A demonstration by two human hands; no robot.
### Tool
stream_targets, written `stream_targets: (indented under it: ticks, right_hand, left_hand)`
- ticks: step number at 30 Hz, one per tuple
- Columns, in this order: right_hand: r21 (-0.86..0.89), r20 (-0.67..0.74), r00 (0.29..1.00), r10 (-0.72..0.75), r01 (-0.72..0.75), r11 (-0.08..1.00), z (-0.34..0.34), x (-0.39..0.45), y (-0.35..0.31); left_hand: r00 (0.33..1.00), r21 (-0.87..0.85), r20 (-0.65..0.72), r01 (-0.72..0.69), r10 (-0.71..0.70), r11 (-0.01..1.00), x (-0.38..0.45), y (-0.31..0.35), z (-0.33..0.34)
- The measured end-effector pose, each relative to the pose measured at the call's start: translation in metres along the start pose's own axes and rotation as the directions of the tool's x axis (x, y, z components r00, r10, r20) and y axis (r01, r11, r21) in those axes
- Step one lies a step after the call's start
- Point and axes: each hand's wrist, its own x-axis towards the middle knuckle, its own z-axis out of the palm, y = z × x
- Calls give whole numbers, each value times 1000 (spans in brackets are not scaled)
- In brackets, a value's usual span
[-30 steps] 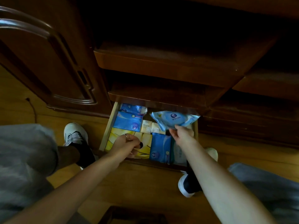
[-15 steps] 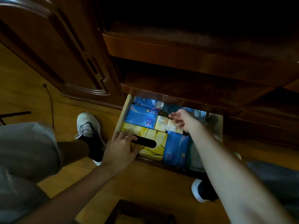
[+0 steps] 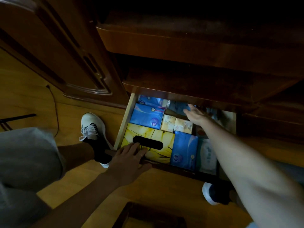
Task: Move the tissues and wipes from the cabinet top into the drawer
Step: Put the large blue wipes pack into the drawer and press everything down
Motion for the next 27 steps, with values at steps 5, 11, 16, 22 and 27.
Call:
stream_targets:
  ticks: [5,11,16,22,27]
  right_hand:
    - [-105,85,995,53,-44,993,3,0,-7]
    - [-317,41,995,96,-79,945,4,-26,-11]
    - [-226,-122,991,-62,33,974,5,-27,-12]
    - [-188,67,991,-116,127,974,26,-27,-21]
    - [-413,88,993,-80,110,904,16,-35,-44]
  left_hand:
    - [999,12,45,-27,27,1000,5,-2,-2]
    - [998,-34,54,-25,27,999,12,-2,-14]
    - [1000,-45,5,-30,30,999,6,-1,-7]
    - [1000,-48,-15,-28,28,998,7,-3,-4]
    - [999,-43,-2,-35,35,998,10,-5,-6]
